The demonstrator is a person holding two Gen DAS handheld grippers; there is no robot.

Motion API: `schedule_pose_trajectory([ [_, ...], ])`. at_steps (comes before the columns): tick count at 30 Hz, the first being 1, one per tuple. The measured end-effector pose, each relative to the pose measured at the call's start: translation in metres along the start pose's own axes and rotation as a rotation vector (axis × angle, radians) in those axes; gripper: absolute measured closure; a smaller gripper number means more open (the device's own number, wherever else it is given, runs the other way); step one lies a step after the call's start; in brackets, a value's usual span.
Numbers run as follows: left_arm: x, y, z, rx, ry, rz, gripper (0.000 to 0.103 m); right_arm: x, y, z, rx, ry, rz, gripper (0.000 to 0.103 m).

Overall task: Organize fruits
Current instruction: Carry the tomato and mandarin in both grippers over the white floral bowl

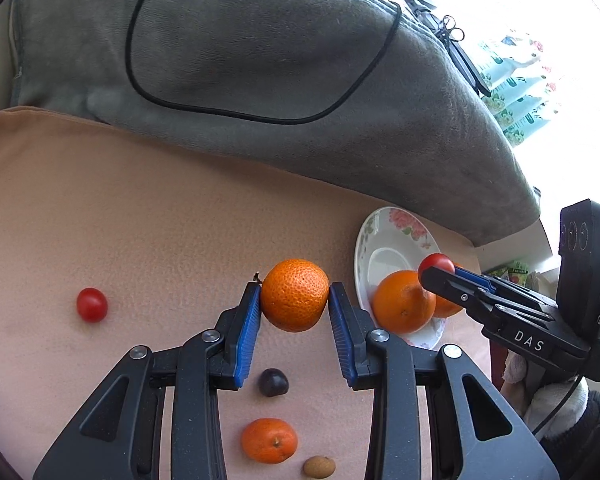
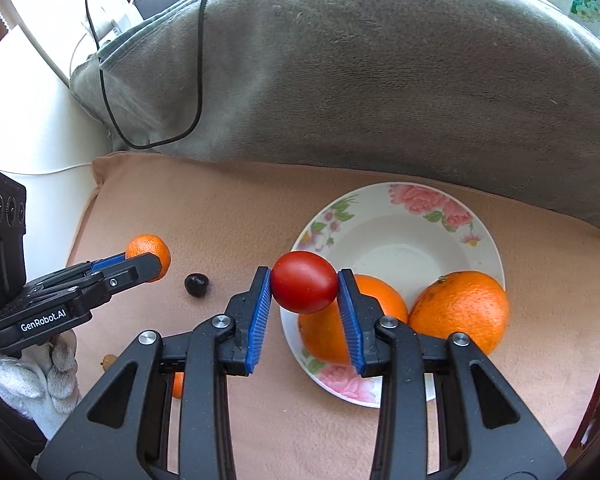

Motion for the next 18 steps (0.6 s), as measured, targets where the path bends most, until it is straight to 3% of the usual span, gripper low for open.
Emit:
schedule_pose_trajectory([
  [18,-0.066,0.010,0.025,0.013,-0.015,0.120,0.070,-0.055,0.004,-0.021,-0.051,-0.035,0.058,0.068],
])
Point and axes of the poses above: each gripper's, at about its wrist camera, not at the fingertips, and z roughly the way its jaws point, x to its left, y to its top, the point moved 5 cm from there along z, roughly the way its jaws point, and after that the axes turned 6 degrees about y, right-handed, at the moved point
